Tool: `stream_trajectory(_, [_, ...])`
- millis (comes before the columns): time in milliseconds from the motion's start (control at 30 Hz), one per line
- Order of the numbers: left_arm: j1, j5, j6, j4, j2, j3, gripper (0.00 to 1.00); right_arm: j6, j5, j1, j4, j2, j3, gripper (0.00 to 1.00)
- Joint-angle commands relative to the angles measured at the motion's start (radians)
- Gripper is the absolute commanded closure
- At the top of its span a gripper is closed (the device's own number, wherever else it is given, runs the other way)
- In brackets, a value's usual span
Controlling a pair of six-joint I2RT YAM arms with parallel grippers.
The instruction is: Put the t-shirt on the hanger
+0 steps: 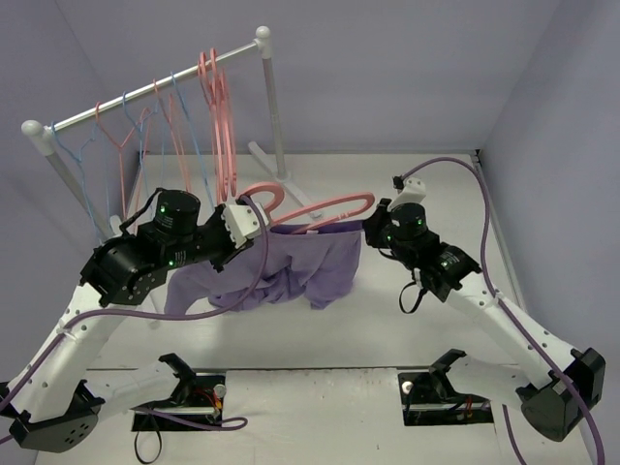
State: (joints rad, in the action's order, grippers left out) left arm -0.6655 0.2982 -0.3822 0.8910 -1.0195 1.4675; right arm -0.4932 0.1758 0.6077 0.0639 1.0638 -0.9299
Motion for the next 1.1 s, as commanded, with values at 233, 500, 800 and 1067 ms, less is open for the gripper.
stream_trajectory(233, [0.009, -0.046, -0.065, 0.035, -0.030, -0.004, 1.00, 0.275, -0.049, -0.034, 0.122, 0.050, -0.272, 1.00])
stream_trajectory(500, [0.001, -0.053, -0.064, 0.040, -0.113, 0.059, 1.00, 0.314, -0.137, -0.032, 0.145, 0.097, -0.398, 1.00])
stream_trajectory(800, [-0.035, -0.021, -0.021, -0.012, -0.228, 0.216, 1.00, 0.321, -0.208, 0.012, 0.145, 0.176, -0.556, 1.00])
stream_trajectory(1067, [-0.052, -0.108, 0.054, -0.148, -0.232, 0.174, 1.00, 0.322, -0.083, 0.111, 0.145, 0.226, -0.665, 1.00])
